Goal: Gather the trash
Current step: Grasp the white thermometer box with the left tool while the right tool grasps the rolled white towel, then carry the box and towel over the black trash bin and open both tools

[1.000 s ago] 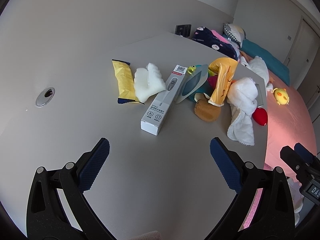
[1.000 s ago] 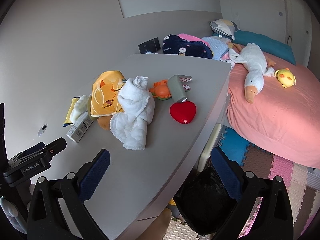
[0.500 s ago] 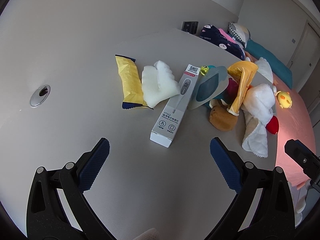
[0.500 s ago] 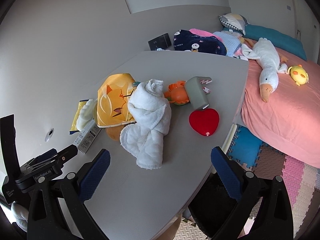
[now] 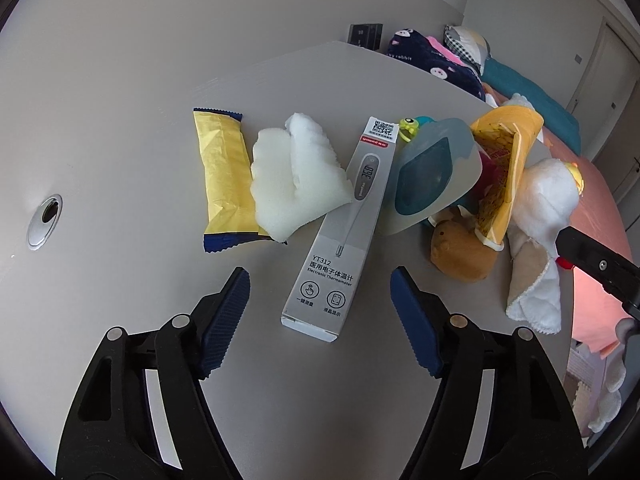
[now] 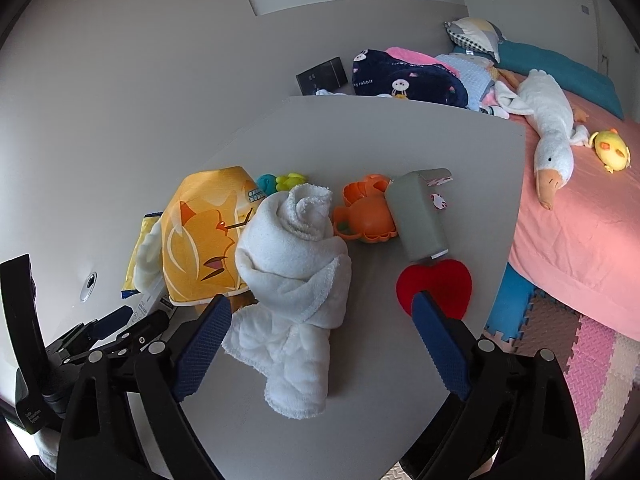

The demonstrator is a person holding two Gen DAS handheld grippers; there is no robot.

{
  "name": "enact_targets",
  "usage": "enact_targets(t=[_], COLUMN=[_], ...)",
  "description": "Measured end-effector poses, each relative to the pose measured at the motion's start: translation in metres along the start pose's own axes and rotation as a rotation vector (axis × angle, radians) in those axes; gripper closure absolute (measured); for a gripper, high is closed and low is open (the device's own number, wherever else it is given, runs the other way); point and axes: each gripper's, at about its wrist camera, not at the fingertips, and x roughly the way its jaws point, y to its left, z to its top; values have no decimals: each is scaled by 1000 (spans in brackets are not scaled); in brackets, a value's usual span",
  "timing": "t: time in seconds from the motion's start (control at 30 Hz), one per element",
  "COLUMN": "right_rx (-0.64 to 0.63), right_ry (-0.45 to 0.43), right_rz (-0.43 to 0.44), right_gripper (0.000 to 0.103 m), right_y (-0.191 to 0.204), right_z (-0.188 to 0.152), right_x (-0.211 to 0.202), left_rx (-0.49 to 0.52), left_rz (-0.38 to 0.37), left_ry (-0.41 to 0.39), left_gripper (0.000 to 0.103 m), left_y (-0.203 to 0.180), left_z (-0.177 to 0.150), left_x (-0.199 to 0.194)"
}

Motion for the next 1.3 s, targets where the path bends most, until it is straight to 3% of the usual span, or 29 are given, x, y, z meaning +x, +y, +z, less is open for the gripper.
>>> enact_targets(t=[0.17,0.23,0.3,0.5,0.6,0.7,0.97,1.3], right_rx=[0,-7,-13,-24,-29,-39,-45,-18], right_ry=[16,27,42,17,-9,-41,-112,-160], right_rz=[14,15,19,31,28,9,-6,-30], right_gripper=[24,32,47,64,67,68,67,67], right_y=[2,4,7,10,11,16,19,1], right_z=[9,10,11,9,7,8,13,4], right_x=[15,20,24,20,11,-2,-39,-78], left_rx=[-5,-8,-5,-27,-44,-41,-6,9], left_rz=[3,11,22,-2,-33,-26,-25,-76], left_ry=[5,3,-1,-4,-3,-36,-136,-187], left_gripper=[38,45,48,60,71,74,75,75], left_y=[3,3,3,6,8,4,-11,-32], left_z=[5,7,9,11,9,7,10,8], left_x=[6,9,11,11,8,-2,-35,-68])
